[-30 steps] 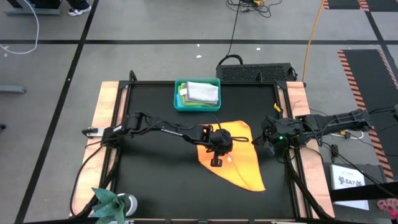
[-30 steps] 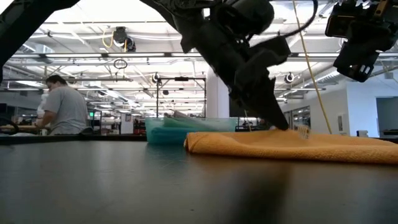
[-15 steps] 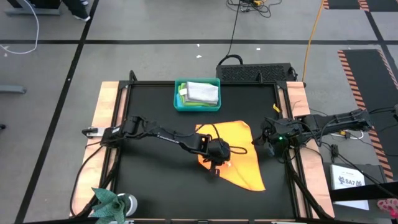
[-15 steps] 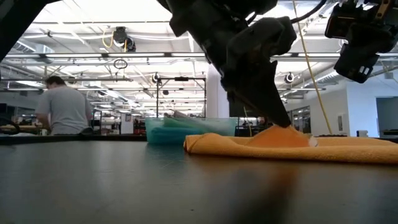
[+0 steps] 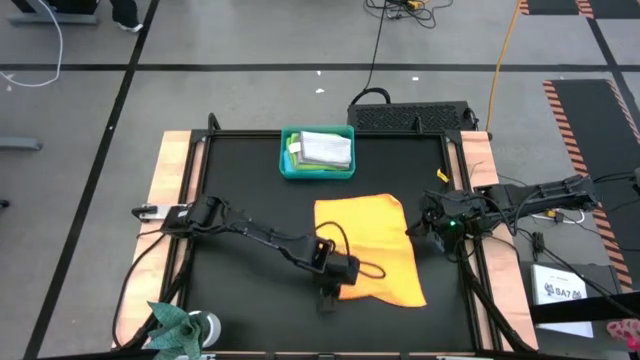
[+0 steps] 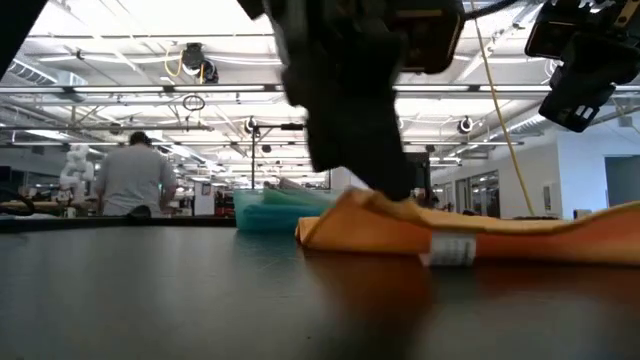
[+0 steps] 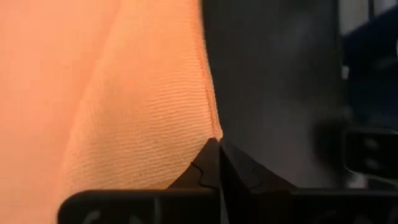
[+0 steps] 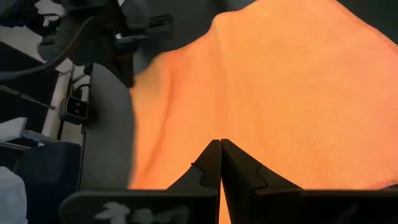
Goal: Fold microfiber towels
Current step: Fold the orange microfiber towel
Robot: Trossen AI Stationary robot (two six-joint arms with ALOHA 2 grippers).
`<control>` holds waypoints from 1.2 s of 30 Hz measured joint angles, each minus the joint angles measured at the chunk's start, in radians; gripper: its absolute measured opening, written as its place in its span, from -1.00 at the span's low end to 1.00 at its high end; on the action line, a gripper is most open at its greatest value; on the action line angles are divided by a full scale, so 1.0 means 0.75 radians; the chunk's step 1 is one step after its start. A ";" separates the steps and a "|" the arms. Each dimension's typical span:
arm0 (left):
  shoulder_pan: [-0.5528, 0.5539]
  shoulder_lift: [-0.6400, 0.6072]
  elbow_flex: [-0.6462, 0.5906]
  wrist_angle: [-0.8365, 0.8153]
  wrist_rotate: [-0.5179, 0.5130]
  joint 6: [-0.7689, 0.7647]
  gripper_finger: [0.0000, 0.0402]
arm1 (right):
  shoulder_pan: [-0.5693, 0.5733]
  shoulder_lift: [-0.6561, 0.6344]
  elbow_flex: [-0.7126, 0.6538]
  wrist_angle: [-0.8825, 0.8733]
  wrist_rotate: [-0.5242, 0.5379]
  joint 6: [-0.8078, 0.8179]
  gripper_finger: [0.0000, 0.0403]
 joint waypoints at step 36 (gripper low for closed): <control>-0.282 0.002 0.000 -0.246 0.115 -0.504 -0.41 | 0.000 0.030 0.000 -0.033 0.032 -0.062 -1.00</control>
